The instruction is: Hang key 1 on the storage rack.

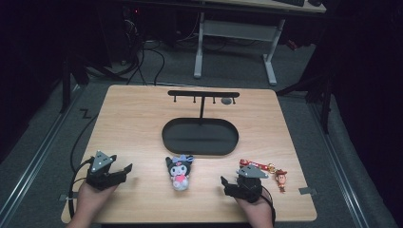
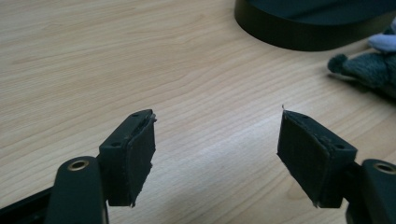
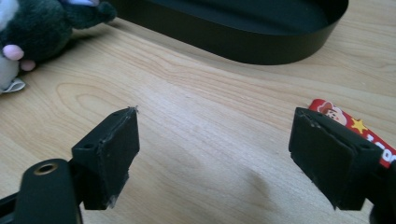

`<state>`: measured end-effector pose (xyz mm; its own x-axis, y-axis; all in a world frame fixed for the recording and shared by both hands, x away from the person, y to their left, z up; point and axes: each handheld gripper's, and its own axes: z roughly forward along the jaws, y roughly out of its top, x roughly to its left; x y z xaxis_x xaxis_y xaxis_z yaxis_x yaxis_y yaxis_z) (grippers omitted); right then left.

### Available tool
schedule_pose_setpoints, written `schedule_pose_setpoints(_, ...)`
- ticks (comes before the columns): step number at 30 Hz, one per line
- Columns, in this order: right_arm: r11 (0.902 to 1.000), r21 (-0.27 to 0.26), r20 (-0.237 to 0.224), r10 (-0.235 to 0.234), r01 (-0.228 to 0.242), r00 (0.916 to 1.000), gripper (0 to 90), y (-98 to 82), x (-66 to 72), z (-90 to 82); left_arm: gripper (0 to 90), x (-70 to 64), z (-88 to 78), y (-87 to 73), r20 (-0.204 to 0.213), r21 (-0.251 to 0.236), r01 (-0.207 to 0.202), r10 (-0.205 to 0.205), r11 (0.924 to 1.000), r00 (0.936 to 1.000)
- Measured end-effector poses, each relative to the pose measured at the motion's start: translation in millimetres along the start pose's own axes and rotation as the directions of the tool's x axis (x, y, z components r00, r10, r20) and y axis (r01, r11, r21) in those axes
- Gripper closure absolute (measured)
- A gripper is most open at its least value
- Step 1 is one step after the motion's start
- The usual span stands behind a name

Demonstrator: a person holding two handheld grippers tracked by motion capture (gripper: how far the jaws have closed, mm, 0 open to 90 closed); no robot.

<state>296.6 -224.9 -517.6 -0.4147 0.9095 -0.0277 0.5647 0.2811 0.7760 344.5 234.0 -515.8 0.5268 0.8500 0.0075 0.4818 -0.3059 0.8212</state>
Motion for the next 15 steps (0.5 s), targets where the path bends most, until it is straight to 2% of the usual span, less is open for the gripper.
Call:
schedule_pose_setpoints(8,0.9985,-0.002,-0.037,0.055,-0.056,0.9978,17.1,-2.8,-11.3,-3.0,27.5,-12.1,5.1,0.4,0.007,0.012,-0.067,0.067,0.9977,0.9977)
schedule_pose_setpoints(15,0.9985,0.01,-0.043,0.055,-0.054,0.9976,15.0,-3.8,-14.1,-1.2,27.0,-15.9,6.1,-0.2,-0.001,0.022,-0.093,0.093,0.9954,0.9957)
